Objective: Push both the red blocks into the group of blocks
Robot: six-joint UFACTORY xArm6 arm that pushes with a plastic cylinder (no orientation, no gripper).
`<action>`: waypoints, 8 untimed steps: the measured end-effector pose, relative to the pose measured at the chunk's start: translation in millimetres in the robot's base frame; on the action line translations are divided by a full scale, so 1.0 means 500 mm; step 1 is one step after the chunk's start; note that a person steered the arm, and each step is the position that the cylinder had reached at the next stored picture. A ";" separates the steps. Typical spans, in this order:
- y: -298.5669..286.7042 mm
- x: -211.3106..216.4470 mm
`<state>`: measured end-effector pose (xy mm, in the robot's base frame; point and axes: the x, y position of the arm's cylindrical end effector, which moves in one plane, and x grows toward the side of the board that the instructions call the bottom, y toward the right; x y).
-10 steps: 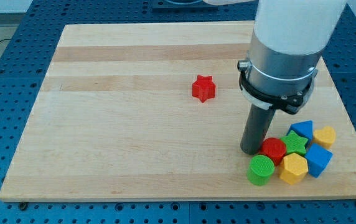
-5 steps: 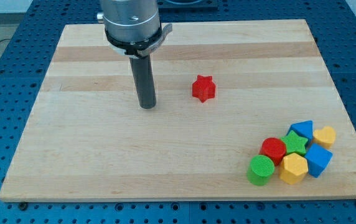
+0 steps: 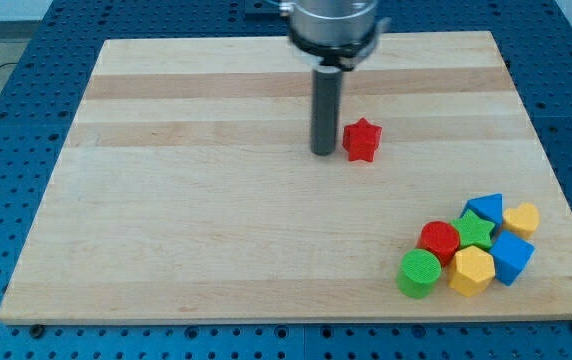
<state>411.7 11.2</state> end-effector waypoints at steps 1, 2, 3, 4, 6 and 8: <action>-0.024 -0.059; 0.049 -0.073; 0.090 -0.047; 0.086 0.018; 0.070 0.013; 0.116 -0.019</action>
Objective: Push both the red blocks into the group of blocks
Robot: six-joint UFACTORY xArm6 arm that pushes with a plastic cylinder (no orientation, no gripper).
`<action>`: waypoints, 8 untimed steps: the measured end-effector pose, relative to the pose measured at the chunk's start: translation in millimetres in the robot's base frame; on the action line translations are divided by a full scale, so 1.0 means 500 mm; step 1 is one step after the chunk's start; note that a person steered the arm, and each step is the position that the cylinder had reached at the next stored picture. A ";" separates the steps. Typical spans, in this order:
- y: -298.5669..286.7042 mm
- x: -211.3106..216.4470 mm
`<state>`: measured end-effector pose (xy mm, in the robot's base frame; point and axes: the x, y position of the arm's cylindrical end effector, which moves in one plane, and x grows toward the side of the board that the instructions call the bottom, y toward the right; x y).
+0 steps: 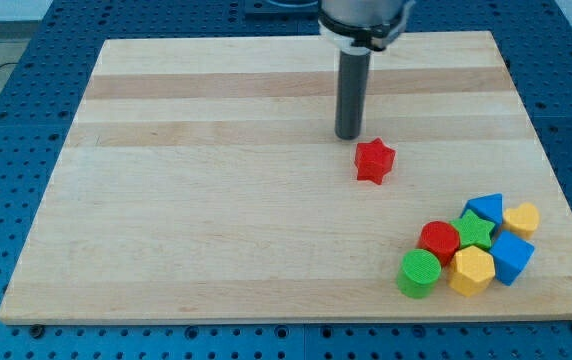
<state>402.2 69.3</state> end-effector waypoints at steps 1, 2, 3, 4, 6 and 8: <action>0.035 0.101; 0.053 0.163; 0.053 0.164; 0.016 0.164; 0.066 0.222; 0.086 0.248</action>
<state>526.1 112.5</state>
